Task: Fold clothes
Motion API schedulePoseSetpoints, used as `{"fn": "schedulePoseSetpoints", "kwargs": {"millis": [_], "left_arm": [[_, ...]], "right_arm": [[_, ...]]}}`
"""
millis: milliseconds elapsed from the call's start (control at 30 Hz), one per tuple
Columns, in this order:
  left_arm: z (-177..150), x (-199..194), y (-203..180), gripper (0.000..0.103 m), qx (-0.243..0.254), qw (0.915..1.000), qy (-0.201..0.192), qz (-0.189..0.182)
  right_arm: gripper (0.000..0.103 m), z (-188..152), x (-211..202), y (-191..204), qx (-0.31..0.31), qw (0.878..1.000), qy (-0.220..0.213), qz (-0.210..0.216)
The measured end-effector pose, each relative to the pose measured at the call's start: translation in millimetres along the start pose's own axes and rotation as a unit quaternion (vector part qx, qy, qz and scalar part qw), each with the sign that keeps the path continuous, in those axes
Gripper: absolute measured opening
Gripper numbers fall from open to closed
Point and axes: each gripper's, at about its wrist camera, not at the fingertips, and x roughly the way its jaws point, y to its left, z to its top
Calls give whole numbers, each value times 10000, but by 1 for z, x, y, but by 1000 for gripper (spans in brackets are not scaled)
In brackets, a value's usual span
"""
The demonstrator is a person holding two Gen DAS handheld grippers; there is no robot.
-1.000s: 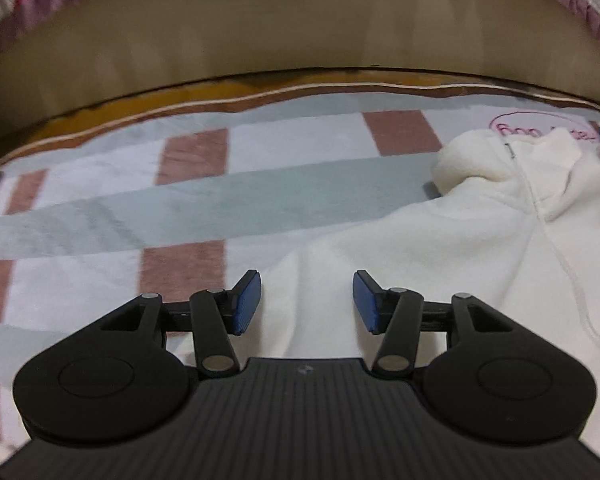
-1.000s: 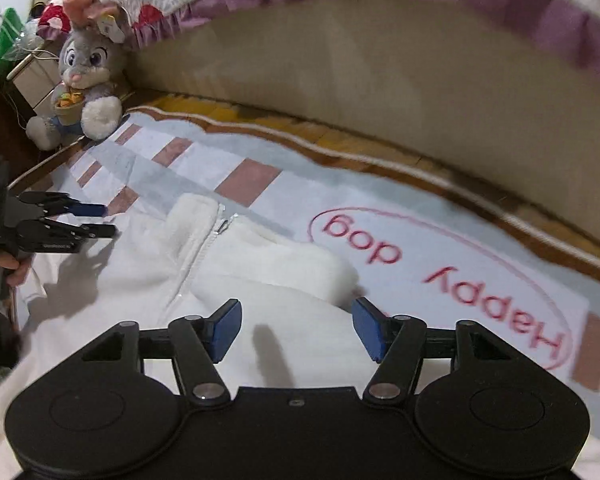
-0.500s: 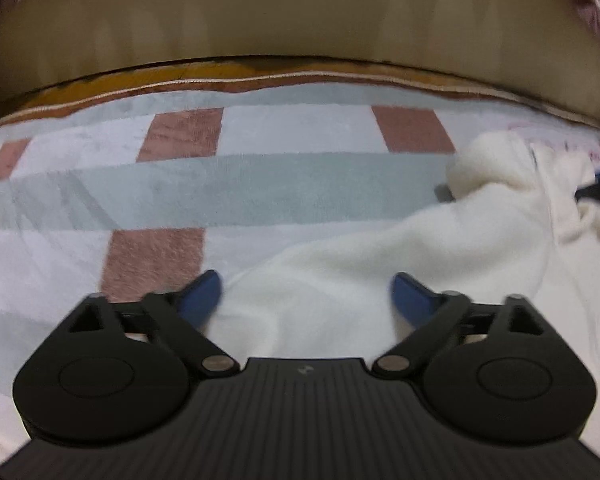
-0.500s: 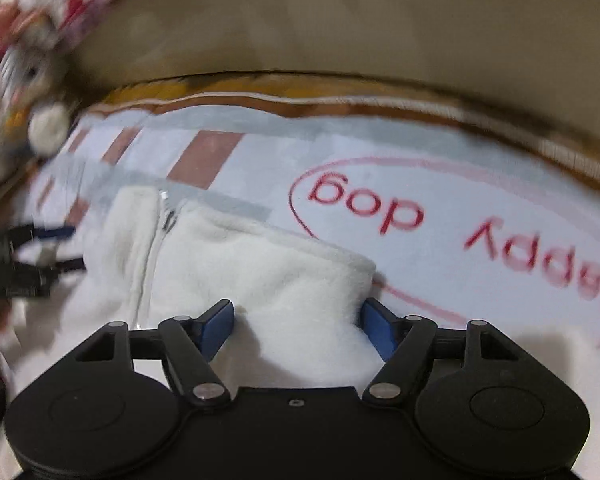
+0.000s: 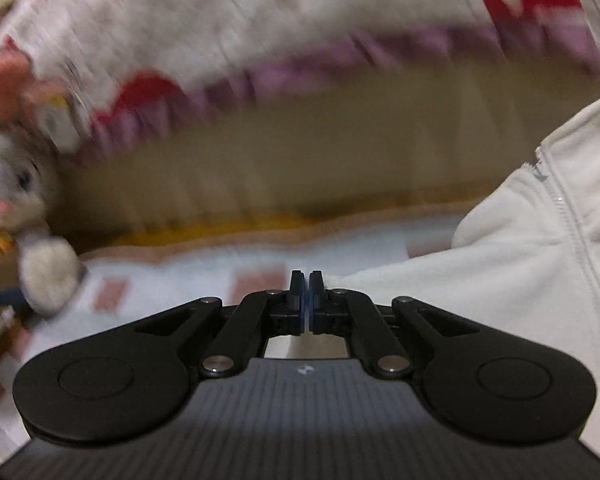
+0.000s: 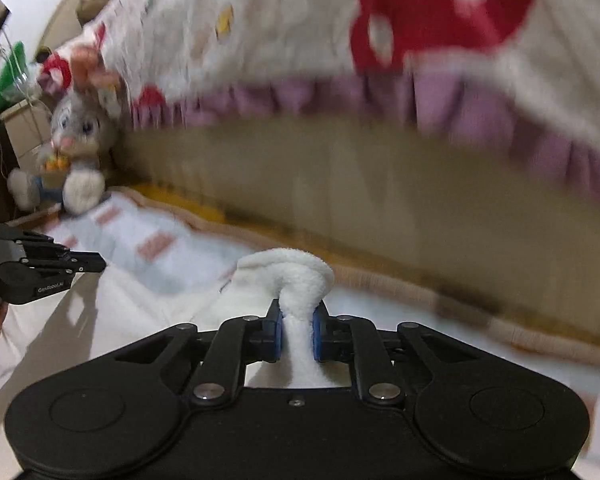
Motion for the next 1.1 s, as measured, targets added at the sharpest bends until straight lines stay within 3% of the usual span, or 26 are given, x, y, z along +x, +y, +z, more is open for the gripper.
{"fn": "schedulePoseSetpoints", "kwargs": {"millis": [133, 200, 233, 267, 300, 400, 500, 600, 700, 767, 833, 900, 1100], "left_arm": [[27, 1, 0, 2, -38, 9946, -934, 451], [27, 20, -8, 16, 8, 9957, -751, 544], [27, 30, -12, 49, 32, 9962, -643, 588], [20, 41, -17, 58, 107, 9976, -296, 624], [10, 43, -21, 58, 99, 9978, -91, 649], [-30, 31, -22, 58, -227, 9982, 510, 217], [-74, -5, -7, 58, -1000, 9877, 1161, -304], [-108, -51, 5, 58, -1378, 9760, 1596, -551], [-125, -103, 12, 61, -1133, 9766, 1707, -651], [-133, -136, 20, 68, -1068, 9742, 1799, -843], [-143, -164, 27, 68, -978, 9691, 2021, -1019], [-146, -184, 28, 68, -593, 9686, 2134, -1132], [-148, -249, 21, 67, 382, 9628, 2085, -1675]], "right_arm": [[17, 41, 5, -7, 82, 9971, -642, -401], [29, 48, 19, -8, -23, 9936, -750, -850], [45, 48, 29, -8, -56, 9920, -722, -1039], [51, 47, 35, -10, -71, 9902, -582, -1267], [51, 42, 37, -13, 12, 9890, -470, -1405], [52, 11, 19, -37, 649, 9888, -62, -1340], [53, -33, -18, -60, 1264, 9836, 531, -1173], [53, -79, -66, -81, 1844, 9722, 1125, -909], [53, -120, -117, -82, 2166, 9622, 1572, -501], [54, -140, -141, -70, 2101, 9592, 1874, -250], [56, -159, -161, -57, 2006, 9554, 2166, -5], [56, -175, -177, -42, 1781, 9521, 2473, 227], [56, -189, -220, 0, 806, 9587, 2556, 957]]}}
